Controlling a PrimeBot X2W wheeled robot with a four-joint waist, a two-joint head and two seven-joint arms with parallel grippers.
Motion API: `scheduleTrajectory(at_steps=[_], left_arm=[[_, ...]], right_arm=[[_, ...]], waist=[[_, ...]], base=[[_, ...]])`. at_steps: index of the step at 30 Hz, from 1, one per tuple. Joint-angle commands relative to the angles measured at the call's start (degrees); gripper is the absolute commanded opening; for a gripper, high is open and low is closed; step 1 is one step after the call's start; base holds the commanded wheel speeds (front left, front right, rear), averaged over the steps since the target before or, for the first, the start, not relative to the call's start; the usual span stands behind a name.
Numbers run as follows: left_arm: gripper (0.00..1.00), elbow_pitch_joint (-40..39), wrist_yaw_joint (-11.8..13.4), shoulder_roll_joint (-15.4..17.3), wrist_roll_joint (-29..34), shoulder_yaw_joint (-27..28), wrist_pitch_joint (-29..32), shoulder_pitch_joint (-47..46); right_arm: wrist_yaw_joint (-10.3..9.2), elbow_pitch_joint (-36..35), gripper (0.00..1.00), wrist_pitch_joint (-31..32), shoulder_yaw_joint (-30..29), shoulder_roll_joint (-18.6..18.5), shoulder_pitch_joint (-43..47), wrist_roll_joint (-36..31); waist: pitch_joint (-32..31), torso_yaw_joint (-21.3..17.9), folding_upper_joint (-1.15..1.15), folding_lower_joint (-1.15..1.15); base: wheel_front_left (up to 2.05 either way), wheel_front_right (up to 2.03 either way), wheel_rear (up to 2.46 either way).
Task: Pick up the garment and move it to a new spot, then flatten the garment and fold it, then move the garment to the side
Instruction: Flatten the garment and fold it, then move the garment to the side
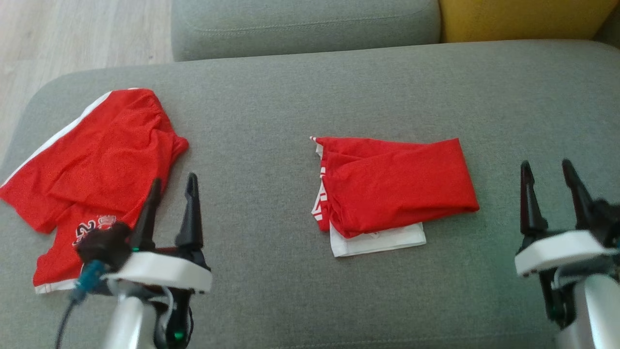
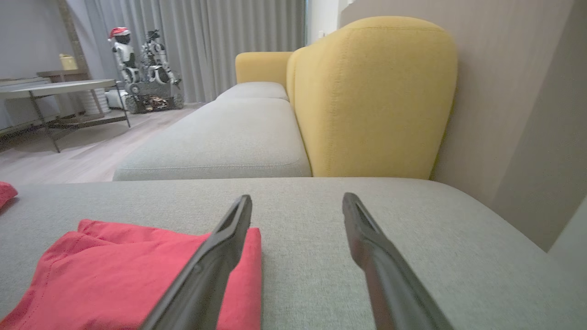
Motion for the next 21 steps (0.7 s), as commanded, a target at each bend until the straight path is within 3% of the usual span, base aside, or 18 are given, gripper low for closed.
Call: scheduleTrajectory(at_steps=[1,4,21], left_arm=[[1.0,-2.38,0.22,0.49,1.53,1.2,-0.51,-1.47],[1.0,-4.54,0.52,0.5,6.25,0.89,-0.51,-0.22],[1.0,-5.56,1.39,0.49,3.84,0.57,-0.51,0.65]], right_arm=[[-0.05,-2.25,1.0,-0.74,0.87,-0.43,-1.2,-0.35],[-0.05,-2.69,1.0,-1.65,0.18,0.71,-0.2,-0.8],[-0.05,-3.51,1.0,-1.27,0.46,0.94,-0.17,-1.64]], waist=[[-0.07,-0.12,0.0,0.0],[-0.18,-0.45,0.0,0.0],[1.21,0.23,0.0,0.0]], base=[[0.0,0.0,0.0],[0.0,0.0,0.0],[0.0,0.0,0.0]])
